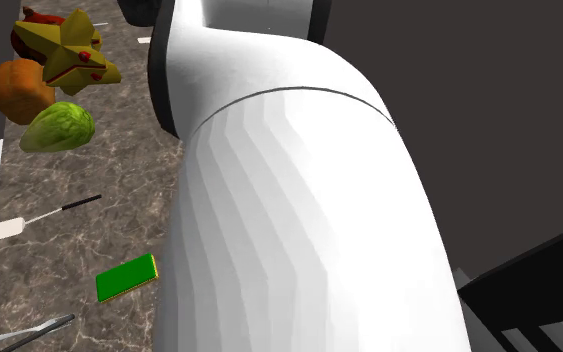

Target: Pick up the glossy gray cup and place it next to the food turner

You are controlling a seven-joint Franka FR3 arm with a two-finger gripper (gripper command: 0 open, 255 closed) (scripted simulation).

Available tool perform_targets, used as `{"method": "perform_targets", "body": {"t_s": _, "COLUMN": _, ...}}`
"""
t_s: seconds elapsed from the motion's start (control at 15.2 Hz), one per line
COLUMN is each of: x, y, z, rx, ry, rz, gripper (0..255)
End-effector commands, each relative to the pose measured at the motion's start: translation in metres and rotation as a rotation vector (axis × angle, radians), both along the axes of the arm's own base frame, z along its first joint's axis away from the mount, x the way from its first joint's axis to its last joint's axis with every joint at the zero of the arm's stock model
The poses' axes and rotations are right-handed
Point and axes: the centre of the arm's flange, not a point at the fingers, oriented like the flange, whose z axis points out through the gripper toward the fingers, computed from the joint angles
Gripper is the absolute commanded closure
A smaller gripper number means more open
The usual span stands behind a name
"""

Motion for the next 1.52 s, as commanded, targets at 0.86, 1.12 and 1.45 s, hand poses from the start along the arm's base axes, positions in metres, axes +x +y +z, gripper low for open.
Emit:
{"method": "perform_targets", "body": {"t_s": 0.86, "x": 0.046, "y": 0.109, "z": 0.031, "rx": 0.0, "ry": 0.0, "rz": 0.0, "gripper": 255}}
{"method": "perform_targets", "body": {"t_s": 1.12, "x": 0.067, "y": 0.158, "z": 0.031, "rx": 0.0, "ry": 0.0, "rz": 0.0, "gripper": 255}}
{"method": "perform_targets", "body": {"t_s": 1.45, "x": 0.093, "y": 0.218, "z": 0.032, "rx": 0.0, "ry": 0.0, "rz": 0.0, "gripper": 255}}
